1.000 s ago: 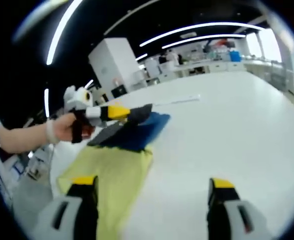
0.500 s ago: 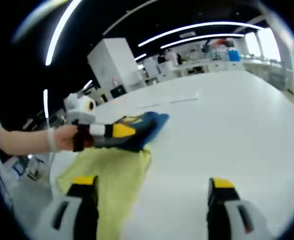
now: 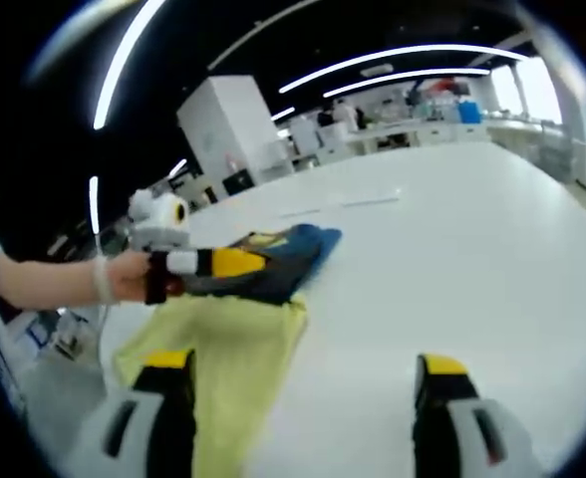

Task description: Fold the garment on the visible template until the final outline fits inside the template.

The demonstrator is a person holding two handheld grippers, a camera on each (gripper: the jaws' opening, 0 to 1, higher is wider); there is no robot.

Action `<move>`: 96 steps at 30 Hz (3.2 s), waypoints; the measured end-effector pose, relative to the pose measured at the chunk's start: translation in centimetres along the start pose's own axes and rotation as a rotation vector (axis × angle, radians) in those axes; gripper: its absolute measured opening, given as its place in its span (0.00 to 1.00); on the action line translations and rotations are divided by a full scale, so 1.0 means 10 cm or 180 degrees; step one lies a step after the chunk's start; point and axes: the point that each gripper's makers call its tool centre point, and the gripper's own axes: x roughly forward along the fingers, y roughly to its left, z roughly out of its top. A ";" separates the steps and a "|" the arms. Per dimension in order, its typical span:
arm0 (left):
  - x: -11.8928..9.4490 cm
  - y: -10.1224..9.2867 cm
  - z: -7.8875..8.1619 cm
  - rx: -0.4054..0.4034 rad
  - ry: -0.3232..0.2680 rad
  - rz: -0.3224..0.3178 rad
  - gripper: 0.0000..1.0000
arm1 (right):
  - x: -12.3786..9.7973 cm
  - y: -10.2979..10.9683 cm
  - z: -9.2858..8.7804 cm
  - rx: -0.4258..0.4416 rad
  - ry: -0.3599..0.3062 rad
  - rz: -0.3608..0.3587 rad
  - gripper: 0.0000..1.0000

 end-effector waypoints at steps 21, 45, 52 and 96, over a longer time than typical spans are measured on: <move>-0.53 0.23 0.05 0.0073 -0.0084 0.0167 0.77 | 0.08 0.14 0.14 -0.0140 -0.0005 0.0087 0.90; -1.87 0.60 -0.36 0.0021 -0.0168 0.0632 0.72 | 0.03 0.39 0.11 -0.0324 0.0076 0.0183 0.90; -2.27 0.70 -0.54 -0.0037 -0.0160 0.0766 0.71 | 0.00 0.48 0.05 -0.0360 0.0096 0.0215 0.89; -3.36 0.29 -1.75 -0.0165 0.0742 0.0543 0.52 | -0.49 0.74 -0.91 -0.0414 0.0786 0.0501 0.52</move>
